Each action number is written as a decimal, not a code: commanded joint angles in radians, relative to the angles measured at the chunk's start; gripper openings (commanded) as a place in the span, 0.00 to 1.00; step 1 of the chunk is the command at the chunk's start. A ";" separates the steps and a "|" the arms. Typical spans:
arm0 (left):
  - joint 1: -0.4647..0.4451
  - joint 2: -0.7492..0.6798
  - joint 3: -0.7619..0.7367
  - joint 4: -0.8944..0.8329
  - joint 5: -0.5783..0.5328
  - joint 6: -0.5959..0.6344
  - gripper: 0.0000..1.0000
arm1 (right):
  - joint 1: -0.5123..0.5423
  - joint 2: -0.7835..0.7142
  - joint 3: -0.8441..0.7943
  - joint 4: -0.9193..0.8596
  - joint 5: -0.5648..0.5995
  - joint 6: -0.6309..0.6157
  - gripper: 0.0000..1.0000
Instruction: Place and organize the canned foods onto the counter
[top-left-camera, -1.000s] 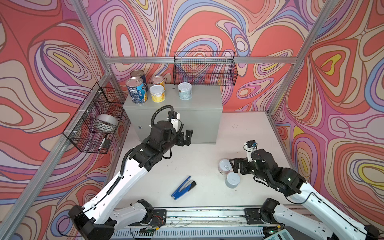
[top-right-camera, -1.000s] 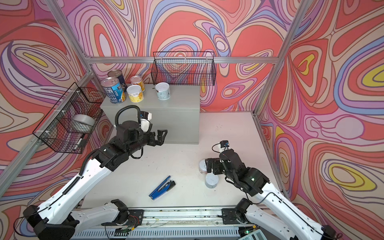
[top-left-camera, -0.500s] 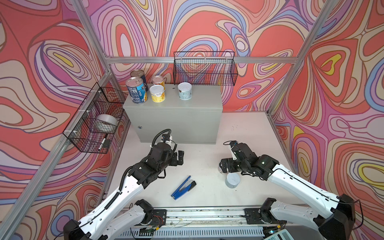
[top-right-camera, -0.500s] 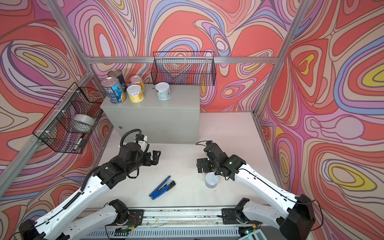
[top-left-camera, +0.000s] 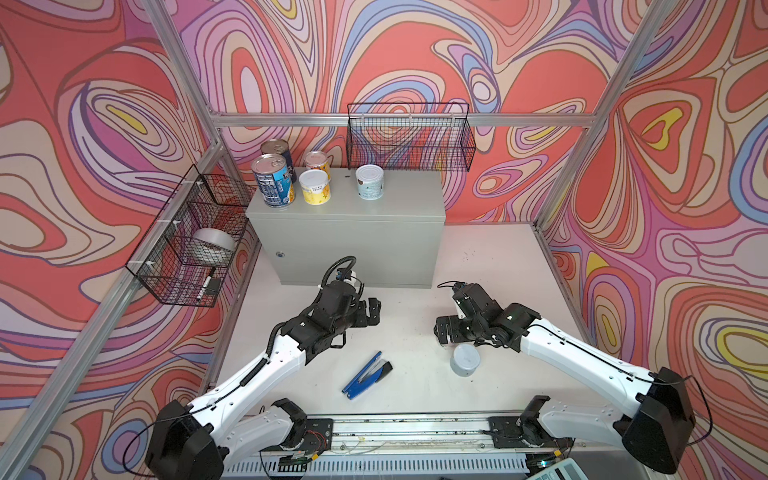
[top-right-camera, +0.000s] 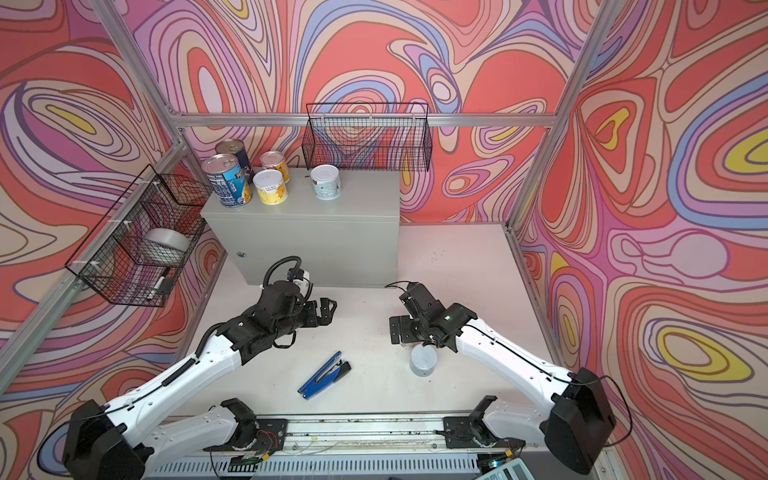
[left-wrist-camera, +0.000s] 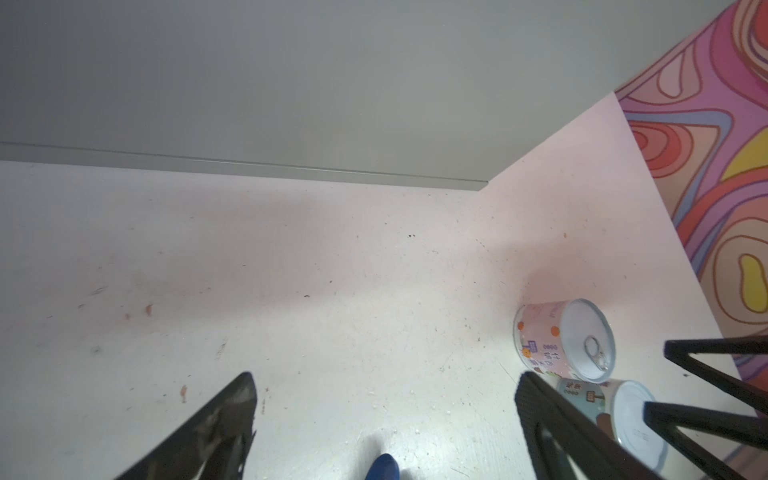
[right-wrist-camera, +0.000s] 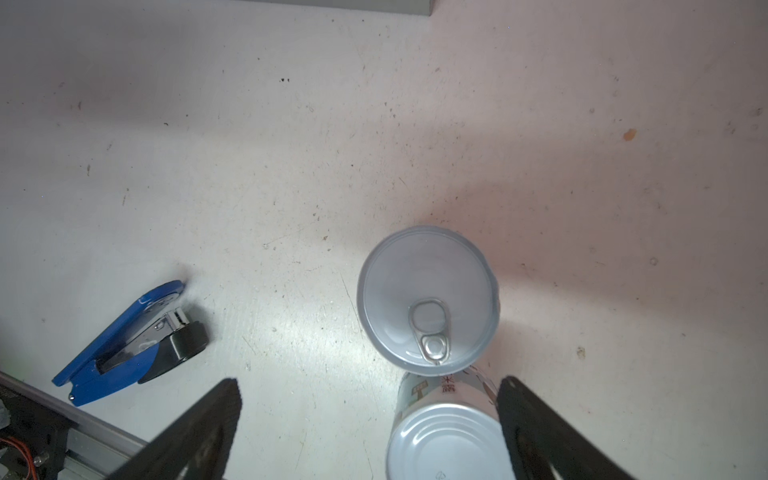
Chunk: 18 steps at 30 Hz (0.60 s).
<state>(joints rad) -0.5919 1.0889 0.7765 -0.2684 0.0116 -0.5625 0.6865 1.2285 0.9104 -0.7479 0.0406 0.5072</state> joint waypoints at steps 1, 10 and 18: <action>-0.013 -0.001 -0.004 0.140 0.117 0.027 1.00 | -0.011 0.037 0.007 0.007 0.032 -0.030 0.98; -0.046 -0.014 -0.029 0.158 0.033 0.038 1.00 | -0.046 0.109 -0.003 0.041 0.044 -0.053 0.98; -0.046 0.026 0.006 0.104 -0.027 0.030 1.00 | -0.103 0.151 0.002 0.077 -0.017 -0.077 0.93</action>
<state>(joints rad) -0.6353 1.0988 0.7624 -0.1448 0.0254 -0.5274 0.5968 1.3579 0.9104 -0.6983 0.0460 0.4507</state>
